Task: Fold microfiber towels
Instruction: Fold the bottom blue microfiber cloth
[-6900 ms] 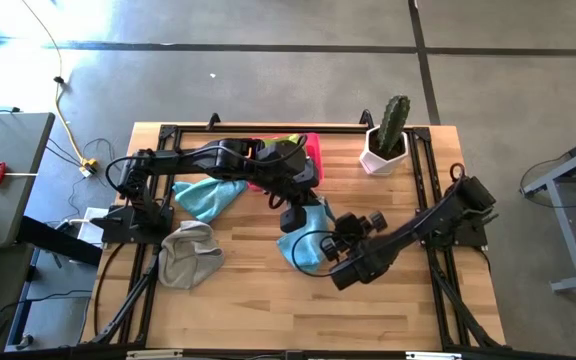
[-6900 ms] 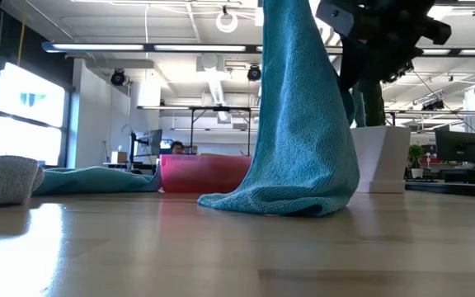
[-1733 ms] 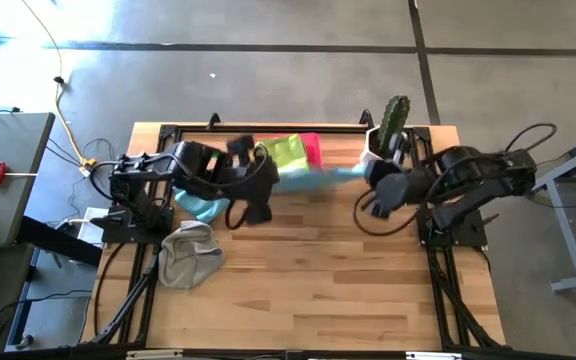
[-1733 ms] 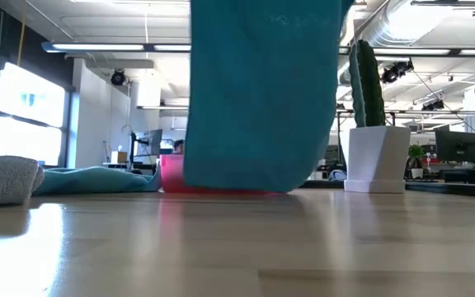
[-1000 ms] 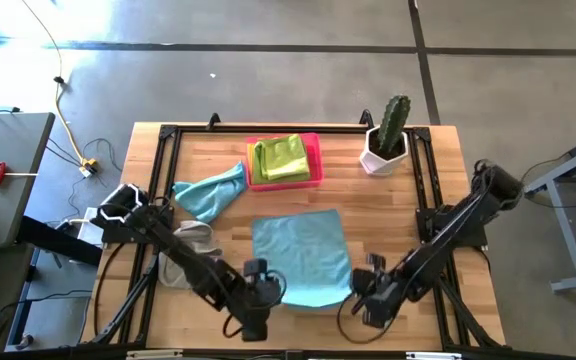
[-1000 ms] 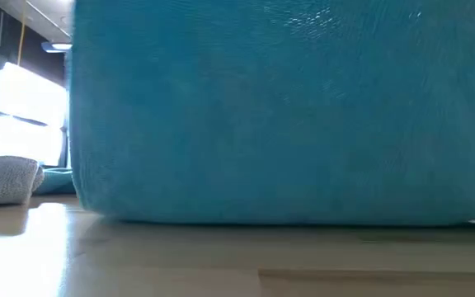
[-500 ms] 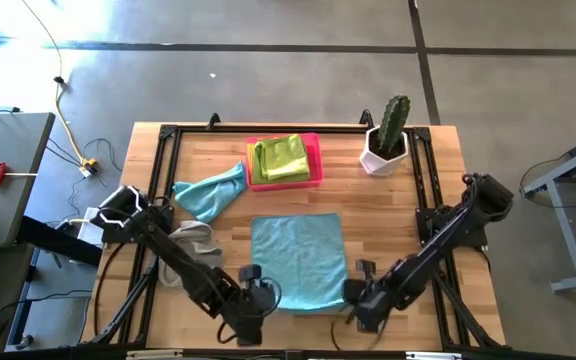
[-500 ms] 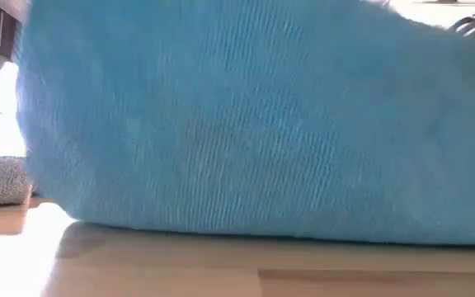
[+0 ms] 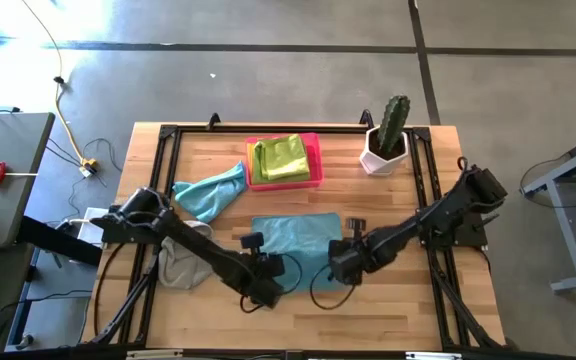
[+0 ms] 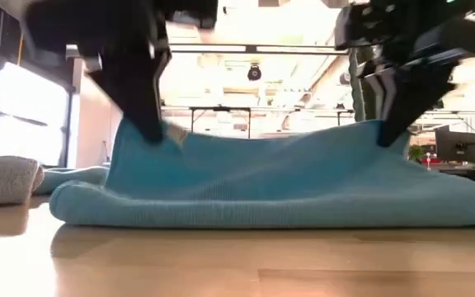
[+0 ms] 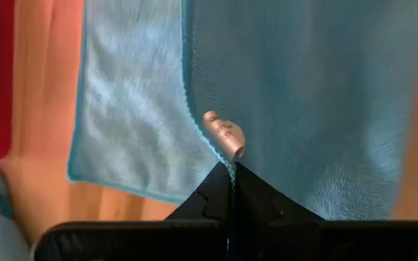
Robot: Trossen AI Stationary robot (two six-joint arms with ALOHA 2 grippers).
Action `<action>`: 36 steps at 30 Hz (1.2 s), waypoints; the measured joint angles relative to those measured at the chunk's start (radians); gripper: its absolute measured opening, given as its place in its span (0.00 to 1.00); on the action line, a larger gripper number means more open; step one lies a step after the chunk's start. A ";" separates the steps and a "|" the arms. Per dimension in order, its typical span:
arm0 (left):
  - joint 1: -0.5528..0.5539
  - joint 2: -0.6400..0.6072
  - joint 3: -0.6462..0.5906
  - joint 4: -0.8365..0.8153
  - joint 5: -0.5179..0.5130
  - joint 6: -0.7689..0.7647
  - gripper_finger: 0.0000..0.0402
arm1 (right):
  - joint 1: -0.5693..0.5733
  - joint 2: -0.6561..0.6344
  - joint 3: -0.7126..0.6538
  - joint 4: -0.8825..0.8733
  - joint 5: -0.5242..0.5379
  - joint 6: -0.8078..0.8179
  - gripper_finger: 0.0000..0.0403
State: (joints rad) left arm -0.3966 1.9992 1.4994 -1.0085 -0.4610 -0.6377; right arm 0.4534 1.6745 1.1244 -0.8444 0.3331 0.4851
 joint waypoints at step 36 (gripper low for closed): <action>0.189 0.064 -0.145 -0.067 -0.202 0.139 0.00 | -0.320 0.110 -0.001 0.094 -0.028 -0.357 0.00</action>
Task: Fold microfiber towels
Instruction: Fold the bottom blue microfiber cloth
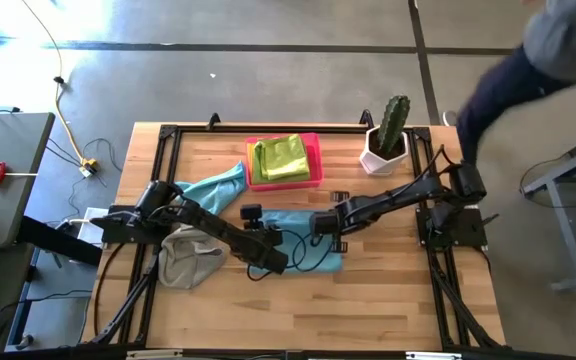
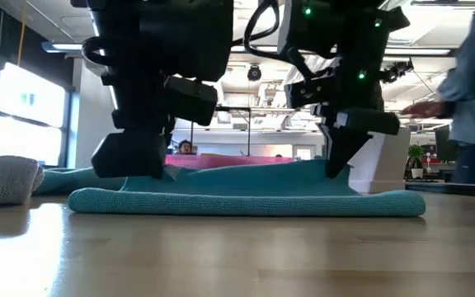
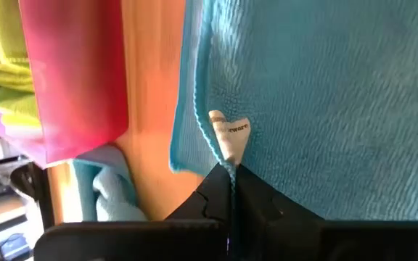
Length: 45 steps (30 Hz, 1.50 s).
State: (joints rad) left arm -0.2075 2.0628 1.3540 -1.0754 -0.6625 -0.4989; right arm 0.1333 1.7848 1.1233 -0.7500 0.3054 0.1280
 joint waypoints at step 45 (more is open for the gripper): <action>0.163 -0.013 0.008 -0.018 -0.087 0.098 0.34 | -0.084 -0.032 0.000 -0.061 -0.015 -0.018 0.38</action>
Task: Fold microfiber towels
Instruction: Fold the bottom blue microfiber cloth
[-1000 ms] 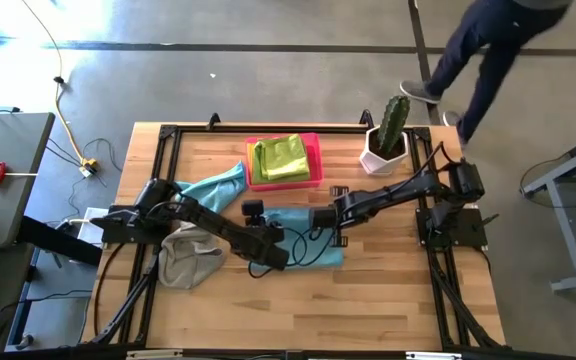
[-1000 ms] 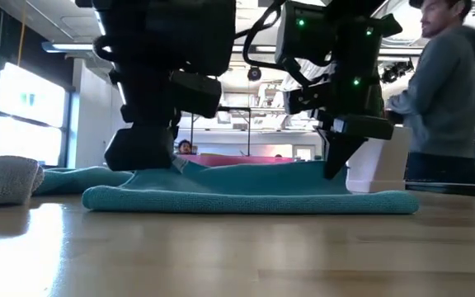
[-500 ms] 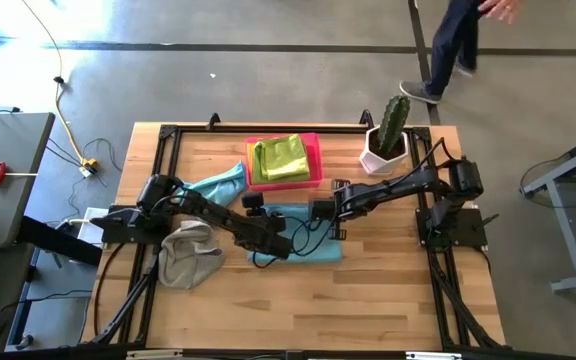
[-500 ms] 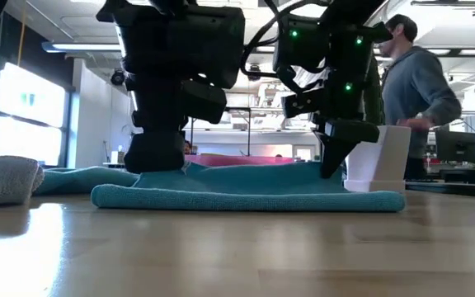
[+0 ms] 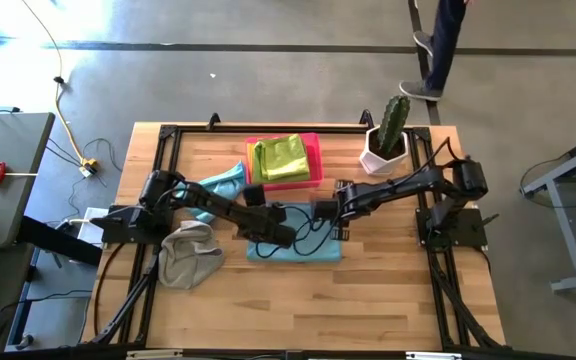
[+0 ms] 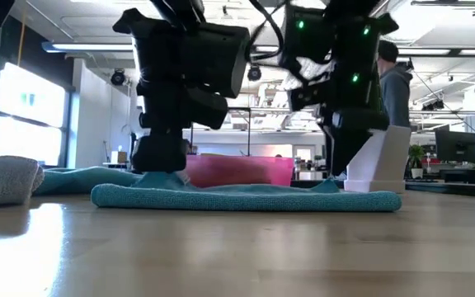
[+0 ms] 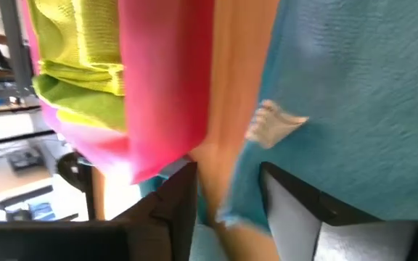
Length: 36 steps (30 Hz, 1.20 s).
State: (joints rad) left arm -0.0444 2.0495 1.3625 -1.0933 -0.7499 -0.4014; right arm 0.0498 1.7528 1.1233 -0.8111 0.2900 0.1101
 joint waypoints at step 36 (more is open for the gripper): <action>-0.175 -0.073 -0.077 -0.001 0.215 0.124 0.29 | 0.369 -0.005 -0.125 0.343 -0.054 0.160 0.36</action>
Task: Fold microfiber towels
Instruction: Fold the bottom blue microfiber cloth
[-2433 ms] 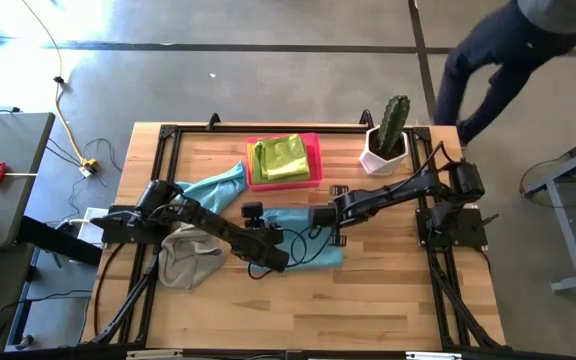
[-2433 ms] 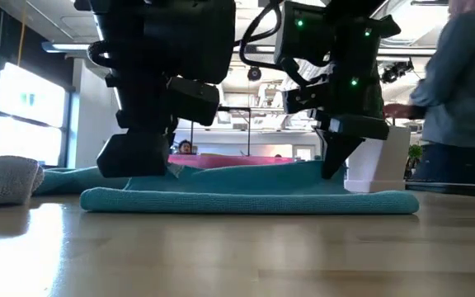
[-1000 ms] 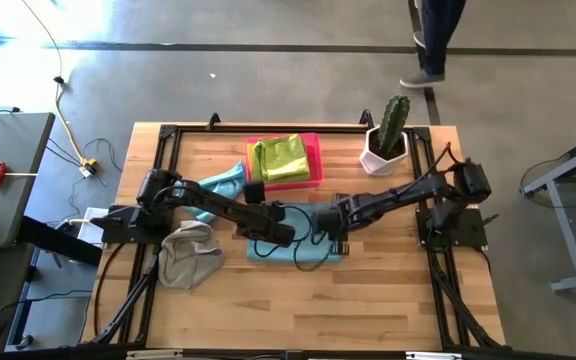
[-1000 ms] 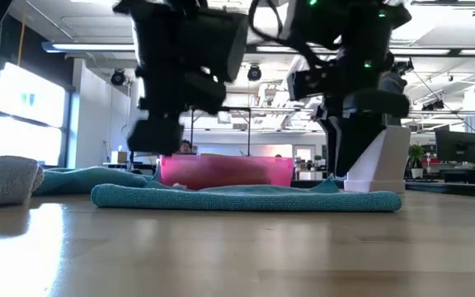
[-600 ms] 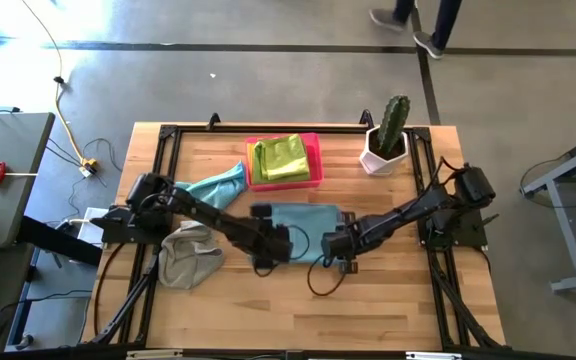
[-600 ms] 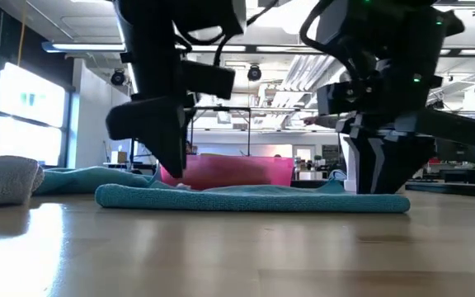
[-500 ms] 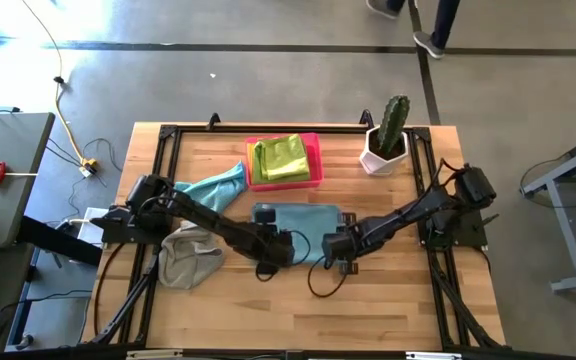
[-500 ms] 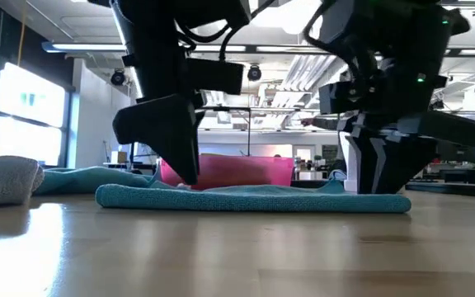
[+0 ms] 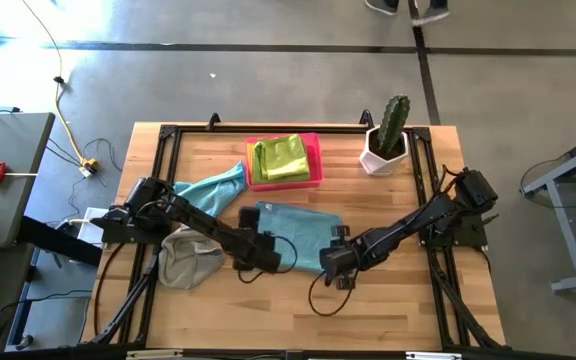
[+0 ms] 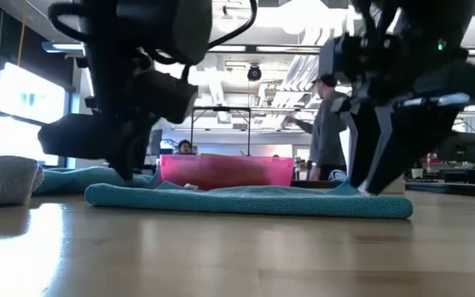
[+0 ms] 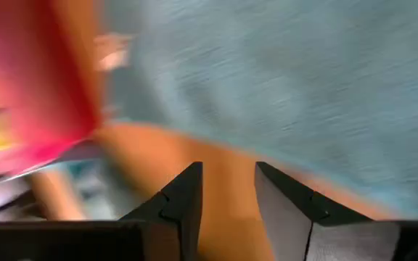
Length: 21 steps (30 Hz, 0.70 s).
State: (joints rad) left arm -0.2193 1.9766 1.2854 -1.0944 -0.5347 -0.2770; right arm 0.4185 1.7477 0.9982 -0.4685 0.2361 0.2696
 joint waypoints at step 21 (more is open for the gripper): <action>-0.107 -0.025 0.001 0.396 0.163 -0.181 0.29 | -0.262 0.007 0.033 -0.231 0.086 -0.347 0.31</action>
State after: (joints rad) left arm -0.3267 1.9514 1.2859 -0.6985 -0.3715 -0.4576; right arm 0.1563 1.7546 1.0309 -0.6994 0.3220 -0.0778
